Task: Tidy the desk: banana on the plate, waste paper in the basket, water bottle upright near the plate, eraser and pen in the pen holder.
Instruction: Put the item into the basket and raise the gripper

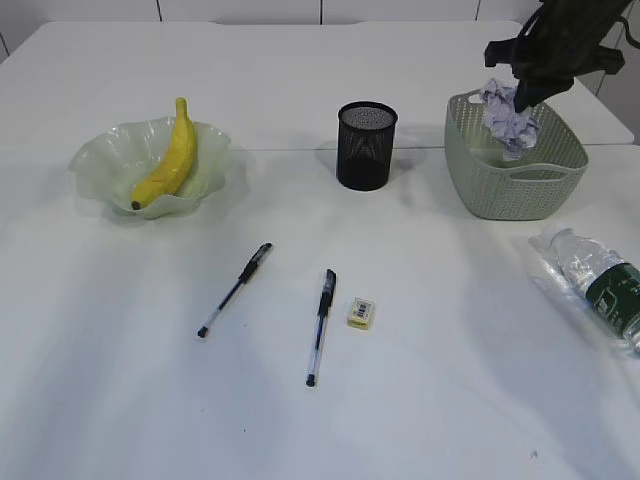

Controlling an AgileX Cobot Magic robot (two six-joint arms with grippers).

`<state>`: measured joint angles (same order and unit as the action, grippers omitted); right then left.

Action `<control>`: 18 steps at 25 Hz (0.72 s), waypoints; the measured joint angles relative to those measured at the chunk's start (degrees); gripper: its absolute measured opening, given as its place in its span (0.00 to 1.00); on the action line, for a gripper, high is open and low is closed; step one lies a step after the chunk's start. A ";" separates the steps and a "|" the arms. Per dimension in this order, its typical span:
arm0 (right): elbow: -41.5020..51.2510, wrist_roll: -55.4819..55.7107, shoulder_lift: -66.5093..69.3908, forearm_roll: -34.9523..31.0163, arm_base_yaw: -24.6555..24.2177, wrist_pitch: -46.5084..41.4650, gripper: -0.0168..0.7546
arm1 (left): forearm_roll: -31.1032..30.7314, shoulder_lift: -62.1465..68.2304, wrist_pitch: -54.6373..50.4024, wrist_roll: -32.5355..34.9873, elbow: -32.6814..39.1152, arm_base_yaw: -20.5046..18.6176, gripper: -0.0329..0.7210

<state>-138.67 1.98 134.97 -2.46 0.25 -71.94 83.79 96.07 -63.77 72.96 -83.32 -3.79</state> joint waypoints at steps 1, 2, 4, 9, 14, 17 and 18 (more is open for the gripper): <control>0.00 0.00 0.65 0.00 0.00 0.00 0.01 | -0.10 0.00 0.02 0.00 0.00 0.00 0.38; 0.00 0.00 1.19 -0.04 0.00 0.00 0.01 | -0.10 0.00 0.23 0.00 0.00 0.00 0.38; 0.00 0.00 2.02 -0.04 0.00 0.00 0.01 | -0.10 0.00 0.77 0.00 0.00 0.00 0.38; 0.00 0.13 2.40 0.98 0.00 0.74 0.03 | -0.10 0.00 1.34 0.00 0.00 0.00 0.38; 0.00 0.13 2.40 0.98 0.00 2.09 0.11 | -1.41 0.00 1.34 0.00 0.00 0.00 0.38; 0.00 0.13 2.40 0.87 0.00 2.90 0.27 | -2.14 0.00 1.34 0.00 0.00 0.00 0.38; 0.00 0.13 2.40 0.87 0.00 3.39 0.34 | -2.14 0.00 1.34 0.00 0.00 0.00 0.38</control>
<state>-138.67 2.11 137.37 -1.58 0.25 -68.55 81.65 96.07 -62.43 72.96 -83.32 -3.79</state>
